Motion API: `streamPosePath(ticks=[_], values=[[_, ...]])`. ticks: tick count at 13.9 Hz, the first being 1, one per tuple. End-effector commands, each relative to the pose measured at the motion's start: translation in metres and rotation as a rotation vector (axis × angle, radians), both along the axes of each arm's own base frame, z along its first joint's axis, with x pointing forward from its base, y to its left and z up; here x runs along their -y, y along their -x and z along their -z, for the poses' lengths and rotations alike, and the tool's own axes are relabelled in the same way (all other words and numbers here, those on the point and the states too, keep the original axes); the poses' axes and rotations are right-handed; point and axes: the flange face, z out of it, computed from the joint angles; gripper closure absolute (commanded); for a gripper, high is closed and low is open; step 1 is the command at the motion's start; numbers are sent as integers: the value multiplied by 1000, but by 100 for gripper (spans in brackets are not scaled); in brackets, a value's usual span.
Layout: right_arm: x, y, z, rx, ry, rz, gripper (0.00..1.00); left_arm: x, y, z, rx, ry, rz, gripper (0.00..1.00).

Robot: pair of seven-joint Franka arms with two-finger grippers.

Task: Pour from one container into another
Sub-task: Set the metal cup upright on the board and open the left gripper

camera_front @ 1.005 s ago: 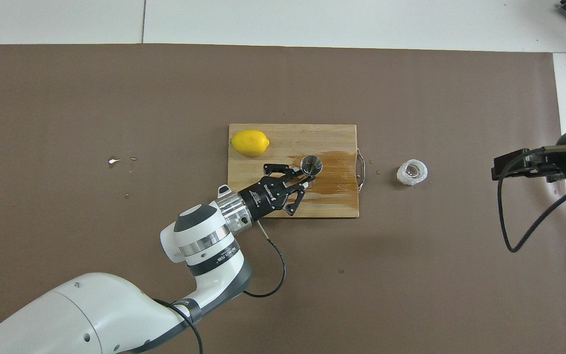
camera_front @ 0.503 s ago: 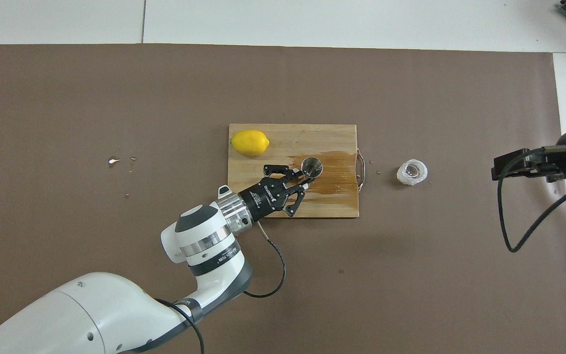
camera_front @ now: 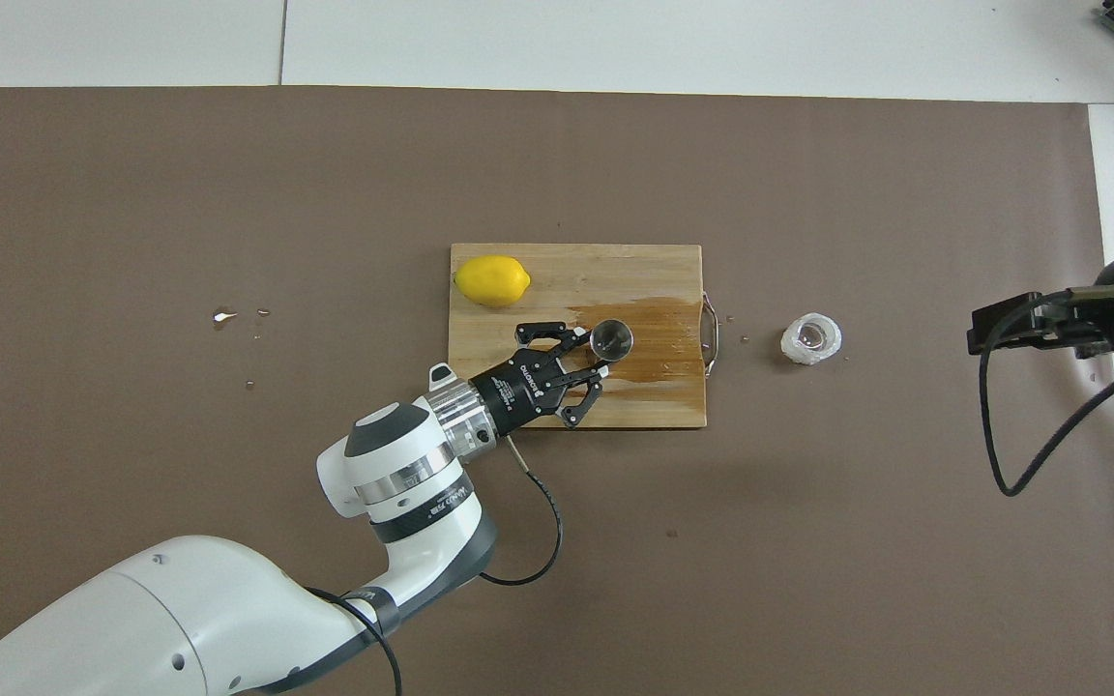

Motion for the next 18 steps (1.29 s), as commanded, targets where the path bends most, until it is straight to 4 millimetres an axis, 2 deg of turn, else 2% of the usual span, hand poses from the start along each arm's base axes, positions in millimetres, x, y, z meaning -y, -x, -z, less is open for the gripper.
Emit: streamPosePath(ticks=[1, 2, 9, 18], values=[[2, 2, 1, 12, -12, 19, 0, 1, 1, 1, 9, -19, -11, 15], [2, 2, 1, 10, -12, 20, 0, 0, 1, 1, 13, -21, -10, 0], [2, 2, 1, 12, -12, 19, 0, -11, -12, -3, 106, -58, 34, 0], [2, 1, 2, 10, -12, 19, 0, -19, -26, -29, 155, -2, 36, 0]])
